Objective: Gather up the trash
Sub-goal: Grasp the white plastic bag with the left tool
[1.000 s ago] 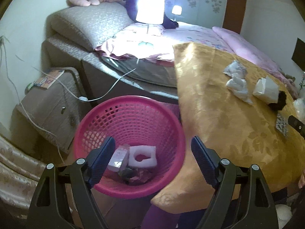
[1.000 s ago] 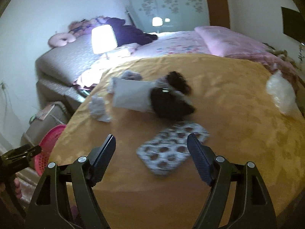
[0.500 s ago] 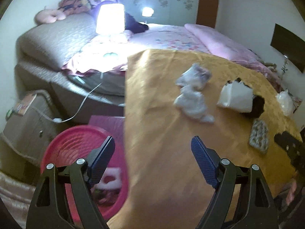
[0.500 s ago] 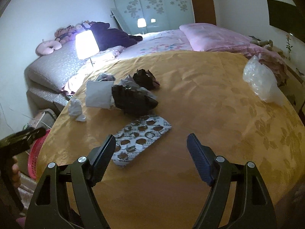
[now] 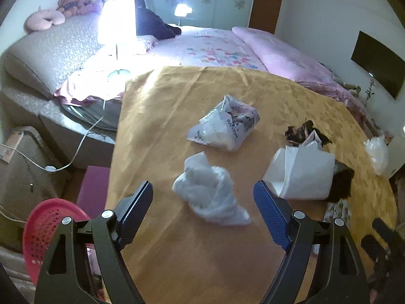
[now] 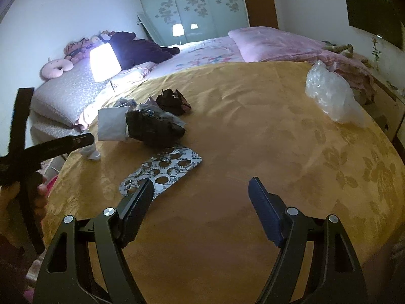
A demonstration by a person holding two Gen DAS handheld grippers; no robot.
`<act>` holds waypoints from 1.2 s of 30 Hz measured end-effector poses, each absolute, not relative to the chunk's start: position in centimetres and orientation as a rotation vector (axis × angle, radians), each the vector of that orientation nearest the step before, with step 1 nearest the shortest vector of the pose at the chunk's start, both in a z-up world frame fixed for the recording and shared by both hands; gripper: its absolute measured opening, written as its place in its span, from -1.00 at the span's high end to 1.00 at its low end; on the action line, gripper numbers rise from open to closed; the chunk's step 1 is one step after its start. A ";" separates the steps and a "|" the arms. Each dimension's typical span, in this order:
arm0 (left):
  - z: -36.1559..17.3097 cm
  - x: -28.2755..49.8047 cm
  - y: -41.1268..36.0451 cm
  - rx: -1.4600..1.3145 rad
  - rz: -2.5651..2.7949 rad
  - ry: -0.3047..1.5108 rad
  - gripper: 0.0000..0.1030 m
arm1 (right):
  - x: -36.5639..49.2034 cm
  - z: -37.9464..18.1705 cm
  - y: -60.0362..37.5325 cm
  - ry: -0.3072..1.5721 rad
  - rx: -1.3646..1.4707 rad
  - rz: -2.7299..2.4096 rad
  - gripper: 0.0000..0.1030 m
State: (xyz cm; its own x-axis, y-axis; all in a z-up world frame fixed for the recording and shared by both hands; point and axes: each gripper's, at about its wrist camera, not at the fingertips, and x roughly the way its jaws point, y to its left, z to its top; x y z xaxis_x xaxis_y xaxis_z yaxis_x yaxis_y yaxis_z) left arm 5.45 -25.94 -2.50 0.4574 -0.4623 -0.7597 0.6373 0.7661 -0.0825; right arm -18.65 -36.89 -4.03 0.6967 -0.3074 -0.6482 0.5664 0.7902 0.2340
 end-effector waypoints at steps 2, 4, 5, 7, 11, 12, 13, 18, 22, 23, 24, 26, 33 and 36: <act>-3.0 5.8 -26.4 0.231 -0.689 0.876 -0.47 | -18.6 -4.1 -36.9 0.631 0.443 -0.503 -0.45; -3.4 5.9 -26.7 0.237 -0.699 0.889 -0.17 | -18.7 -4.2 -37.0 0.632 0.446 -0.502 -0.45; -3.5 5.7 -26.8 0.250 -0.700 0.885 -0.10 | -18.7 -4.2 -37.0 0.632 0.447 -0.502 -0.45; -3.5 5.5 -26.9 0.259 -0.713 0.878 0.09 | -18.7 -4.3 -37.0 0.633 0.450 -0.502 -0.45; -3.3 4.9 -26.5 0.259 -0.732 0.870 0.16 | -18.5 -4.3 -36.9 0.635 0.453 -0.494 -0.45; -3.2 4.7 -26.5 0.260 -0.736 0.868 0.16 | -18.3 -4.4 -36.9 0.637 0.454 -0.489 -0.45; -3.2 4.5 -26.4 0.263 -0.738 0.866 0.16 | -18.2 -4.4 -36.8 0.639 0.453 -0.485 -0.45; -3.1 2.8 -24.8 0.288 -0.748 0.863 0.16 | -17.3 -4.6 -36.3 0.651 0.449 -0.461 -0.45; -2.9 1.9 -23.0 0.284 -0.745 0.869 0.16 | -15.8 -4.5 -35.4 0.660 0.430 -0.433 -0.48; -2.8 1.7 -22.6 0.281 -0.744 0.869 0.16 | -15.3 -4.5 -35.1 0.662 0.423 -0.425 -0.50; -2.7 1.6 -22.2 0.279 -0.742 0.868 0.16 | -14.8 -4.4 -34.8 0.663 0.417 -0.418 -0.55; -2.4 1.4 -21.3 0.276 -0.736 0.861 0.16 | -13.9 -4.4 -34.3 0.665 0.403 -0.412 -0.59; -1.6 0.6 -19.9 0.258 -0.728 0.829 0.16 | -11.1 -4.5 -33.4 0.689 0.360 -0.444 -0.62; -1.6 0.4 -19.8 0.262 -0.733 0.827 0.16 | -10.3 -4.6 -33.1 0.701 0.329 -0.475 -0.62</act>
